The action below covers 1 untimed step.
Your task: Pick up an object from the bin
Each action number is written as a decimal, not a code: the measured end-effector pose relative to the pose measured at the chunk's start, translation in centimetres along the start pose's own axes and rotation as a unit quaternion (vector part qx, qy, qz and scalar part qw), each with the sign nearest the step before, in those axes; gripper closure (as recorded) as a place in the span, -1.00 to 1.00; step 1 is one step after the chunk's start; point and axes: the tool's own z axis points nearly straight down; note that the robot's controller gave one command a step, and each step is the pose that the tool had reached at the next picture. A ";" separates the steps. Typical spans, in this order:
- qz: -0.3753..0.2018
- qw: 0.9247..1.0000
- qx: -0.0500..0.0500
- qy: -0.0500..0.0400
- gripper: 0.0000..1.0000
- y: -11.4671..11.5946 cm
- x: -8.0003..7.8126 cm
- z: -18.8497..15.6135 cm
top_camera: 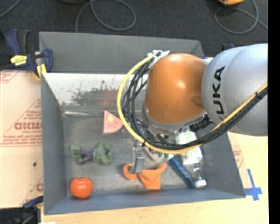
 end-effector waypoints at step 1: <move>0.002 1.000 -0.001 -0.004 -1.00 -0.1 -0.2 -0.4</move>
Offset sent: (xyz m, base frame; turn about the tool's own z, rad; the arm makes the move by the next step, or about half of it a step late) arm 0.0072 -0.0619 -0.0823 -0.0018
